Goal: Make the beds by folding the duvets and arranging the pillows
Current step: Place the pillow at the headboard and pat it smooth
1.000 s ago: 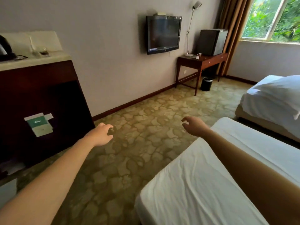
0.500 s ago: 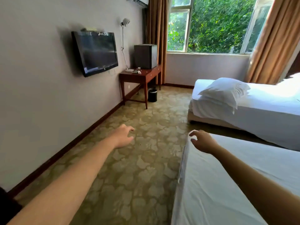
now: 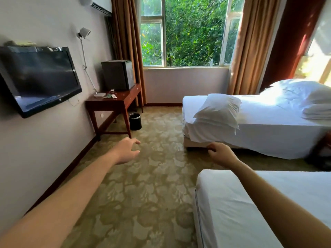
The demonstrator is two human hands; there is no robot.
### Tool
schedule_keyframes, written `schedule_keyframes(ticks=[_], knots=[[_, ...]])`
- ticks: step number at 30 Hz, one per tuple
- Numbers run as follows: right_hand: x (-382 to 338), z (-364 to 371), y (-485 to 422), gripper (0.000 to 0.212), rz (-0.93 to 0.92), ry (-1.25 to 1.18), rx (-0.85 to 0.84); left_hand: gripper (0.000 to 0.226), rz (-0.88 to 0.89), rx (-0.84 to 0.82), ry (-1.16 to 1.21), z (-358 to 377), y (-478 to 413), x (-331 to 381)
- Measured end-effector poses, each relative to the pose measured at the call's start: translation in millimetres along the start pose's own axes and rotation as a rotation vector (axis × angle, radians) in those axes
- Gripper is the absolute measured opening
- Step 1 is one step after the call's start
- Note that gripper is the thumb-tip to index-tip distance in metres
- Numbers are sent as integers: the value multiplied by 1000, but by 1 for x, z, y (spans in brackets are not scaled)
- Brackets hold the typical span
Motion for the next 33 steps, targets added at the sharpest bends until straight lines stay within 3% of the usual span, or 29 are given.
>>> schedule_keyframes(ticks=[10, 14, 22, 30, 33], knots=[[-32, 44, -209, 29, 207, 14, 120, 48, 208, -59, 61, -17, -313, -56], [-21, 21, -271, 29, 310, 78, 193, 48, 296, -80, -4, -8, -429, -22], [40, 25, -416, 28, 525, 108, 241, 48, 498, 37, -141, 37, -621, 71], [99, -11, -665, 33, 485, 154, 376, 45, 485, 149, -144, 46, -846, 134], [112, 0, -750, 33, 468, 144, 341, 44, 471, 150, -98, 51, -920, 141]])
Point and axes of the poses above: each hand's wrist, its own y-axis away from the middle knuckle, its own z-axis out of the palm, x = y × z, the point moved 2 cm from there along -y, towards the middle knuckle, and after that the axes turned 6 degrees about x, right-handed, at the moved point
